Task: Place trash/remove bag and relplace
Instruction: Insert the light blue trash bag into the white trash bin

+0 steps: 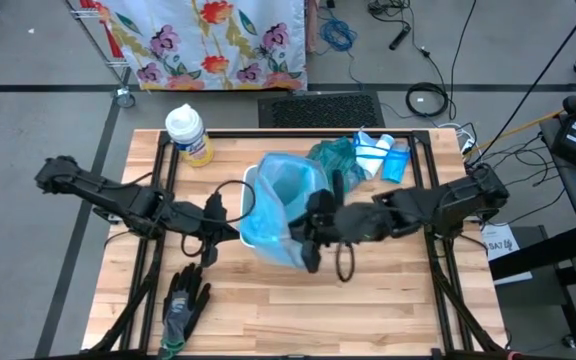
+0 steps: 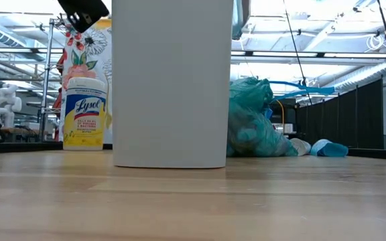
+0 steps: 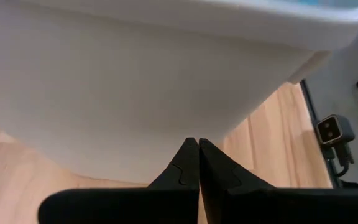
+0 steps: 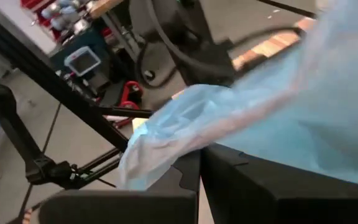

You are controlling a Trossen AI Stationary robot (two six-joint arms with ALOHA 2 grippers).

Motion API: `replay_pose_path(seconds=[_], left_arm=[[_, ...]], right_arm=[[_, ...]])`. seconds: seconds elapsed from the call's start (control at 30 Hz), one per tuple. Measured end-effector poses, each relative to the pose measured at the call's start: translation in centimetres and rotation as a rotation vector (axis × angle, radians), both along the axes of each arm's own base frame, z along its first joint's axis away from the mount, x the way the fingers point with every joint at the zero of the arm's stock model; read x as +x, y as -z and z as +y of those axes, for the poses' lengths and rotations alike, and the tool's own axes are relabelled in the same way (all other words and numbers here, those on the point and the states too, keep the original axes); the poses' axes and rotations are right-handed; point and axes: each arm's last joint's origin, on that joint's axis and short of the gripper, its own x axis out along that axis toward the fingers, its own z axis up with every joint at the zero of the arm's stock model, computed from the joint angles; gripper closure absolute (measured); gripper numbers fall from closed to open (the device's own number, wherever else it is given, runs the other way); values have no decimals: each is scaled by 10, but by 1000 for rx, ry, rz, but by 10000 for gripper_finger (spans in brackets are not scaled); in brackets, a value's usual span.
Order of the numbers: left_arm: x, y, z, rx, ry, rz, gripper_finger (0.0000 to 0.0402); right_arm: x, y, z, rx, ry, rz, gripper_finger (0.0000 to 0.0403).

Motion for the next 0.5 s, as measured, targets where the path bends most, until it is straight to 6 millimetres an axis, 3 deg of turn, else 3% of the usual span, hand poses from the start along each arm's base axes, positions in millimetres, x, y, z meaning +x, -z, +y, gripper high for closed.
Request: replay_pose_path(seconds=[0.33, 0.5], left_arm=[[1, 5, 8, 23, -41, 48, 402], [-13, -1, 16, 30, -68, 50, 402]], right_arm=[[88, 8, -16, -23, -206, 54, 403], [111, 19, -12, 33, -322, 90, 403]])
